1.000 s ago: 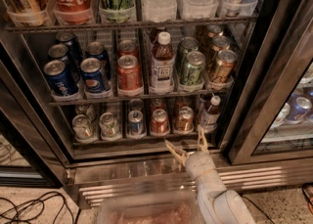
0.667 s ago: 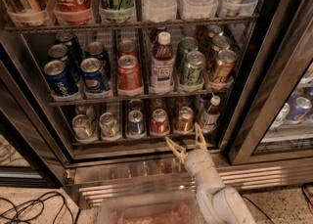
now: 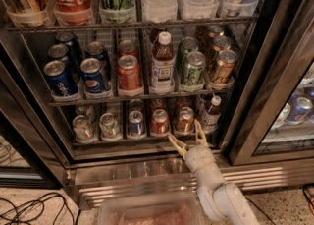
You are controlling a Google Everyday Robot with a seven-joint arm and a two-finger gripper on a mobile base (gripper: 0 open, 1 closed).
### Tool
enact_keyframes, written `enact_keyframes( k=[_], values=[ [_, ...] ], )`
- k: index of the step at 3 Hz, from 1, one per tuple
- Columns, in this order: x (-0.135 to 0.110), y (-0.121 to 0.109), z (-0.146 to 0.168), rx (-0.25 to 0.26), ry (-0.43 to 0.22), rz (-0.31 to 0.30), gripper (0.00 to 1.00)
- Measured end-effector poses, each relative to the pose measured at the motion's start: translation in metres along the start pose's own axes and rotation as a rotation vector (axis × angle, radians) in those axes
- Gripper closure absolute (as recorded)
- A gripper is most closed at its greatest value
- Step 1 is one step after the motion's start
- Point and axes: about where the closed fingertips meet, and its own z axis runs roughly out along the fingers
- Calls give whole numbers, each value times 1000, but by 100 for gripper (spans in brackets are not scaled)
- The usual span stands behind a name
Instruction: Pick orange can from bottom shelf of fridge
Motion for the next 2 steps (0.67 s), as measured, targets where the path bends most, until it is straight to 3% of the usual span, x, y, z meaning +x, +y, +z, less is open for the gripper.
enact_keyframes(
  k=[1,2],
  values=[
    [1,-9,7,9,-5,-15,27],
    [16,-24,34,11,16,-31,33]
  ],
)
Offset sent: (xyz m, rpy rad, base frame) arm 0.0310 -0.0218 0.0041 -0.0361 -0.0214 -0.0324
